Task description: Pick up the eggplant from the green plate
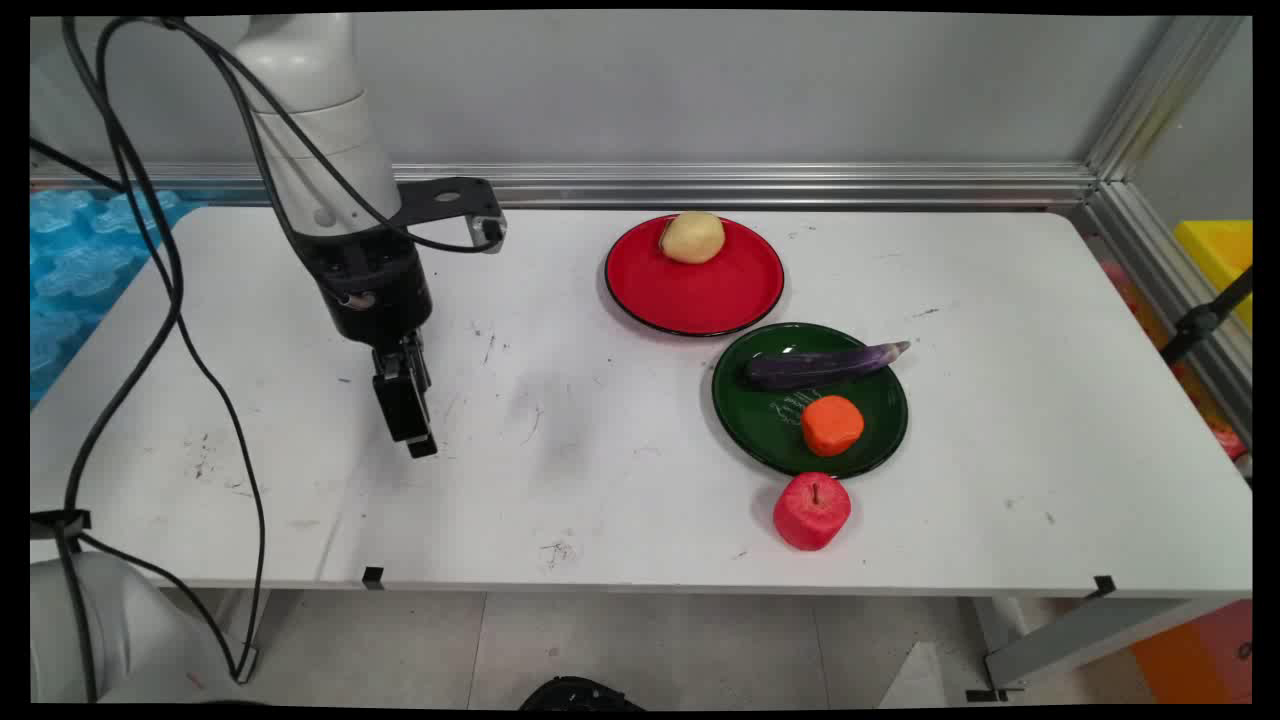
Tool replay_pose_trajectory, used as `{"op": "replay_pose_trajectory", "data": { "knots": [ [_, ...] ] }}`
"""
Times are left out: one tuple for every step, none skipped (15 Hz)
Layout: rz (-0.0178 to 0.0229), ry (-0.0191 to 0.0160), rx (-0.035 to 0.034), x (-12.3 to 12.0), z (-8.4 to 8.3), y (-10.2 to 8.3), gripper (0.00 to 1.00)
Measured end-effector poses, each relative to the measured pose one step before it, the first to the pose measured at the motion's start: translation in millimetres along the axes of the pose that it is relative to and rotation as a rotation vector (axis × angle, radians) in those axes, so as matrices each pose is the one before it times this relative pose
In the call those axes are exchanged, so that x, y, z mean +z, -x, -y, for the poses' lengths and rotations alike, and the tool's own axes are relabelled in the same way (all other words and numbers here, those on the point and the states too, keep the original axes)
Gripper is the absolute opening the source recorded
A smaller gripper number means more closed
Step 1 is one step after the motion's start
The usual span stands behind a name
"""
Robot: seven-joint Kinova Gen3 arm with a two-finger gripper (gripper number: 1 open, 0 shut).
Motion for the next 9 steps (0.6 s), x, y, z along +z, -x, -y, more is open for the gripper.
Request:
{"op": "replay_pose_trajectory", "data": {
  "knots": [
    [-0.00449,-0.00472,0.00025,0.64,1.68,-1.78,1.0],
    [-0.00535,-0.00461,0.00226,0.8,1.67,-2.5,1.0],
    [-0.0065,-0.00461,0.00533,0.91,1.87,-4.08,1.0],
    [-0.00861,-0.00522,0.00704,0.82,1.92,-4.68,1.0],
    [-0.00921,-0.0052,0.00811,1.02,2.05,-5.44,1.0],
    [-0.01378,-0.00646,0.01175,1.26,2.72,-8.08,1.0],
    [-0.01618,-0.00683,0.01541,1.49,2.92,-9.71,1.0],
    [-0.01446,-0.00591,0.01382,1.3,2.52,-9.13,1.0],
    [-0.01057,-0.00477,0.0096,0.93,1.87,-6.71,1.0]
  ]
}}
